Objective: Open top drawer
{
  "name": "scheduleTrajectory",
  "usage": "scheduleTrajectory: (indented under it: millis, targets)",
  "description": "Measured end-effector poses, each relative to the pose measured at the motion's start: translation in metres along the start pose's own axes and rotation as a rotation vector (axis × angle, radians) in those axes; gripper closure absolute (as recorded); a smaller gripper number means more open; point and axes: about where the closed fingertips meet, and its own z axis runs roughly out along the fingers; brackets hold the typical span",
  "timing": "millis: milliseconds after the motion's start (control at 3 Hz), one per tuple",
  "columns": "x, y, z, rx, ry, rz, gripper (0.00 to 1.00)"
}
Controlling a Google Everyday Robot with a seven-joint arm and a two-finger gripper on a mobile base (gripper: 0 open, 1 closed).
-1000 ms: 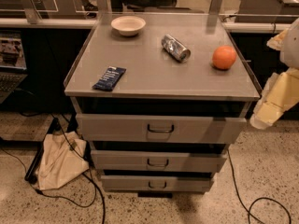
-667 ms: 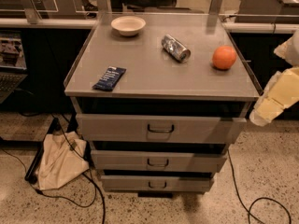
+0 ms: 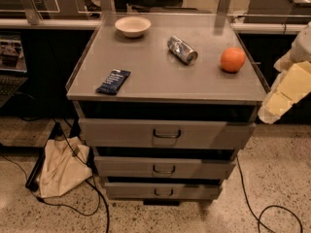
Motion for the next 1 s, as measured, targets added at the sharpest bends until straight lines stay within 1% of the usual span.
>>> scheduleTrajectory:
  millis: [333,667,1000]
  targets:
    - [0.000,0.000,0.000,0.000,0.000,0.000,0.00]
    - [0.003,0.003,0.004,0.026,-0.063,0.032,0.00]
    - [0.021,0.027,0.024,0.029,-0.195,0.161,0.00]
